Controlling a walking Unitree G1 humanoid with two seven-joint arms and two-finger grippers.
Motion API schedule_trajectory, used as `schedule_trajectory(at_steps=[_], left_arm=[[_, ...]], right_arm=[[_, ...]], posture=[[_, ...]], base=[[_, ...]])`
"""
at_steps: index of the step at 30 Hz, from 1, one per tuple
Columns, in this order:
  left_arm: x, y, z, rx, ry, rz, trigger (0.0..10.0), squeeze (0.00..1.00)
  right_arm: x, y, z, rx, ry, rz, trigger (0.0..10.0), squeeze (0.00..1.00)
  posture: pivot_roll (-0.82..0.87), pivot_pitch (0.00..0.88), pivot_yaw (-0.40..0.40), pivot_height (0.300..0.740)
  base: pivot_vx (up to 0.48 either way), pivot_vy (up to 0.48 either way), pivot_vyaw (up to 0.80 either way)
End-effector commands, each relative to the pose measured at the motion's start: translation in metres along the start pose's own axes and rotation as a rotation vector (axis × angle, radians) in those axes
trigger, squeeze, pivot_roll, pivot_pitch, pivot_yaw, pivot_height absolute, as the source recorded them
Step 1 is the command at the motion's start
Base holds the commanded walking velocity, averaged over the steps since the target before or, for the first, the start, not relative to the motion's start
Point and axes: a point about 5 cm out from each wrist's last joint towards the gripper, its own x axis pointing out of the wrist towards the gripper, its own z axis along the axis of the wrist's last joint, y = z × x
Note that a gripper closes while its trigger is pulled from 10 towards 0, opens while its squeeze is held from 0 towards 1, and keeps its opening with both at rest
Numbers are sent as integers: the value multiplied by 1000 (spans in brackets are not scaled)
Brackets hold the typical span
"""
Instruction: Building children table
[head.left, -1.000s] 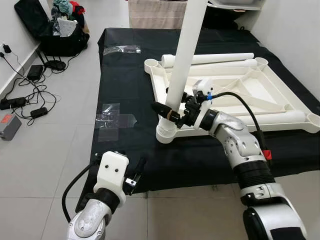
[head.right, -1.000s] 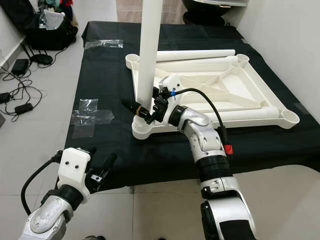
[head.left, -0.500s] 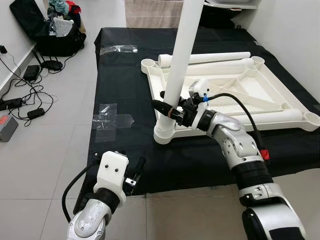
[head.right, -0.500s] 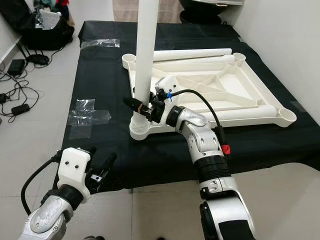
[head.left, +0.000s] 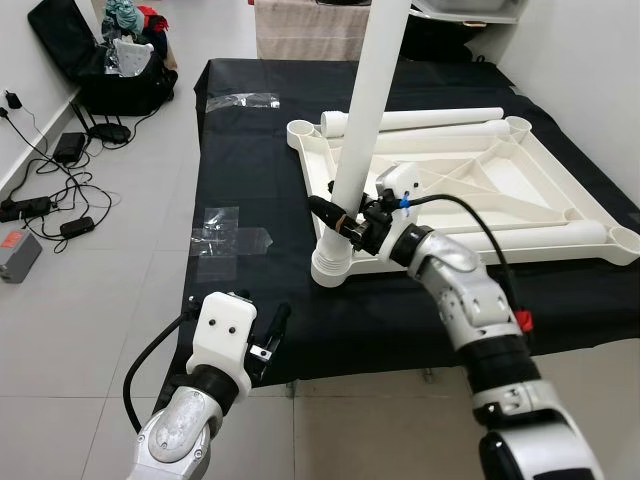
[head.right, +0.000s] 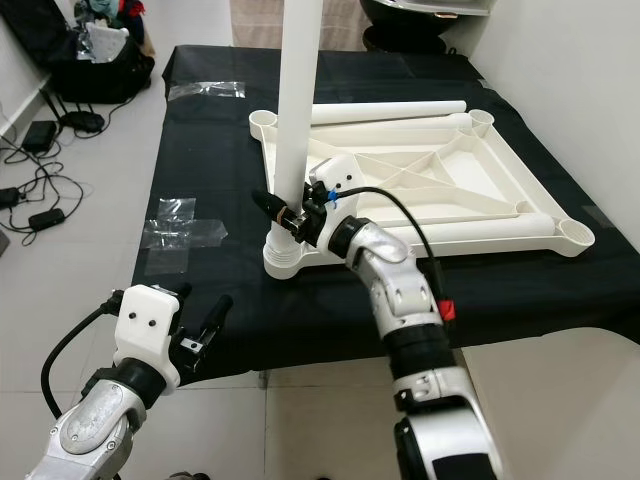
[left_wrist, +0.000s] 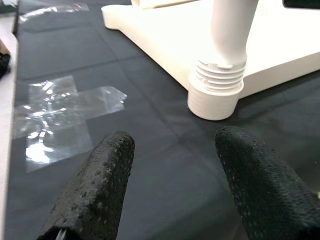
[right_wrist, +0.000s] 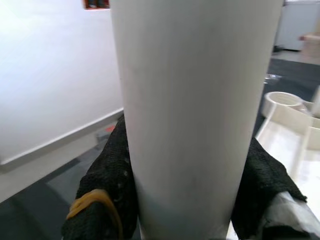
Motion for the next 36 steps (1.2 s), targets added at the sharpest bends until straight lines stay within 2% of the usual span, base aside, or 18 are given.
schedule_trajectory(at_steps=[1, 2, 4, 7, 9, 10, 12, 15, 18, 22, 24, 26, 32, 33, 34, 36], left_arm=[[-1, 1, -4, 4, 16, 0, 10000, 0], [0, 1, -4, 4, 15, -1, 10000, 0], [1, 0, -4, 4, 12, -3, 10000, 0], [1, 0, -4, 5, 11, -4, 10000, 0], [2, 0, -3, 5, 9, -6, 10000, 0], [2, 0, -3, 5, 9, -6, 10000, 0], [2, 0, -3, 4, 9, -8, 10000, 0], [2, 0, -3, 5, 8, -6, 10000, 0], [2, 0, -3, 5, 9, -6, 10000, 0], [2, 0, -2, 6, 8, -5, 10000, 0], [2, 0, -2, 6, 8, -5, 10000, 0], [2, -1, -2, 6, 8, -4, 10000, 0], [3, -1, -3, 6, 9, -4, 10000, 0], [3, -1, -3, 5, 9, -5, 10000, 0], [4, -1, -3, 4, 10, -6, 10000, 0], [4, -1, -4, 3, 10, -7, 10000, 0]], right_arm=[[-14, -18, -16, -34, 90, -192, 0, 0], [-15, -19, -16, -39, 93, -222, 0, 0], [-16, -24, -15, -39, 98, -363, 0, 0], [-17, -26, -14, -35, 101, -445, 0, 0], [-20, -27, -12, -46, 108, -649, 0, 0], [-20, -27, -12, -46, 108, -649, 0, 0], [-22, -26, -12, -36, 115, -805, 0, 0], [-23, -22, -11, -11, 117, -945, 0, 0], [-20, -20, -8, -10, 106, -1004, 0, 0], [-10, -12, -3, 1, 101, -1155, 0, 0], [-10, -12, -3, 1, 101, -1155, 0, 0], [-8, -8, -5, 26, 118, -1204, 0, 0], [-6, -4, -6, 53, 131, -1217, 0, 0], [-4, -2, -6, 65, 124, -1194, 9098, 0], [-3, -1, -5, 76, 114, -1172, 10000, 0], [-2, 1, -5, 77, 106, -1156, 10000, 0]], posture=[[82, 192, -97, 740], [82, 192, -97, 740], [83, 193, -98, 740], [81, 196, -97, 740], [84, 200, -100, 740], [84, 200, -100, 740], [84, 201, -101, 740], [84, 205, -103, 740], [85, 208, -105, 740], [88, 211, -107, 740], [88, 211, -107, 740], [91, 212, -110, 740], [85, 213, -109, 740], [85, 214, -110, 740], [85, 214, -110, 740], [83, 213, -110, 740]], base=[[0, 0, 0], [0, 0, 0], [0, 0, 0], [0, 0, 0], [0, 0, 0], [0, 0, 0], [0, 0, 0], [0, 0, 0], [0, 0, 0], [0, 0, 0], [0, 0, 0], [0, 0, 0], [0, 0, 0], [0, 0, 0], [0, 0, 0], [0, 0, 0]])
